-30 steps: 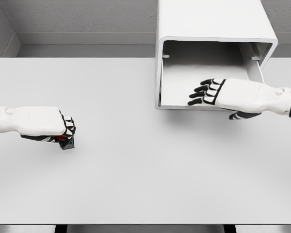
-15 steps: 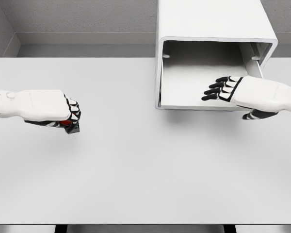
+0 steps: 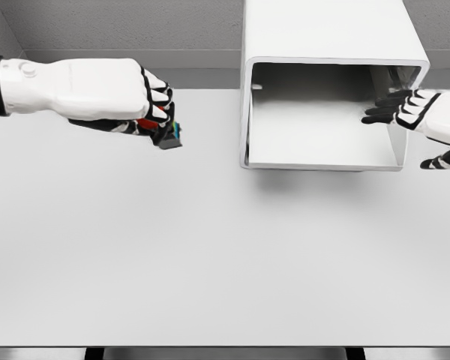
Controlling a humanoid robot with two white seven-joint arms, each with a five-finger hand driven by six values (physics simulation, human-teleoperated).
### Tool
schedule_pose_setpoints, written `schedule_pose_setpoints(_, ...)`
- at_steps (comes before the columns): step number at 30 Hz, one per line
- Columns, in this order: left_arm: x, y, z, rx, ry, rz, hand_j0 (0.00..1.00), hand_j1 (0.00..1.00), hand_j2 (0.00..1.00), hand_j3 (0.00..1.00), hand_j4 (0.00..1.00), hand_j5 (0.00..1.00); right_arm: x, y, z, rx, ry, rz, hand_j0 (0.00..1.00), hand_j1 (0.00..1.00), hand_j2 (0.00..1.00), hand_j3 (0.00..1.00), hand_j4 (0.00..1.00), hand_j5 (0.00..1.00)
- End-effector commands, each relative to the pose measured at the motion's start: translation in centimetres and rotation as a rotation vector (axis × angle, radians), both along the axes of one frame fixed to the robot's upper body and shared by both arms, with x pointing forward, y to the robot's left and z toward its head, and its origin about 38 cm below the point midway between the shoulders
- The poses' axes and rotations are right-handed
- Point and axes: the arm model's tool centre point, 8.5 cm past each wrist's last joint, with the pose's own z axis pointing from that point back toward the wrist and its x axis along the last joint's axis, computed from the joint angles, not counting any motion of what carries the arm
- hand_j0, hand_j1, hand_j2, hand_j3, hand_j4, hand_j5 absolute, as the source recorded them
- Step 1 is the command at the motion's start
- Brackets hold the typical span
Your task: Slide open multi-storey tabletop storage cabinets and put open load switch and slide close multi-storey tabletop storage cabinets
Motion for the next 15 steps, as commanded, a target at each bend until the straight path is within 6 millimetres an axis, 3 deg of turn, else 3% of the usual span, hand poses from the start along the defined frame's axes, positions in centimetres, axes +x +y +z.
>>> schedule_pose_setpoints(1,-0.1,-2.6,0.2,-0.058,0.016,-0.071,0.33,0.33,0.33,0.33,0.33,0.33,-0.5,-1.8,3.9,0.035,-0.093,-0.046,1.0,1.0,1.0,1.0,1.0,1.0)
schedule_pose_setpoints(4,-0.5,-5.8,1.9,-0.103,-0.021,-0.157,0.33,0.33,0.33,0.33,0.33,0.33,-2.3,-5.1,4.5,0.059,-0.116,-0.138,0.91,0.91,0.91,0.91,0.91,0.91)
schedule_pose_setpoints(7,-0.9,-8.3,3.0,-0.132,-0.047,-0.218,0.33,0.33,0.33,0.33,0.33,0.33,-3.8,-6.9,5.5,0.108,-0.138,-0.183,0.91,0.91,0.91,0.91,0.91,0.91)
schedule_pose_setpoints(9,-1.1,-10.6,3.3,-0.148,-0.068,-0.263,0.33,0.33,0.33,0.33,0.33,0.33,-4.9,-8.3,4.8,0.106,-0.118,-0.23,0.82,0.82,0.82,0.82,0.82,0.82)
schedule_pose_setpoints(12,0.1,-13.8,3.0,-0.154,-0.089,-0.27,0.33,0.33,0.33,0.33,0.33,0.33,-5.9,-9.0,1.8,0.104,-0.026,-0.259,0.58,0.58,0.58,0.58,0.58,0.58)
schedule_pose_setpoints(15,3.3,-16.4,1.1,-0.111,-0.097,-0.192,0.33,0.33,0.33,0.33,0.33,0.33,-6.4,-7.9,-3.3,0.116,0.119,-0.243,0.47,0.47,0.47,0.47,0.47,0.47)
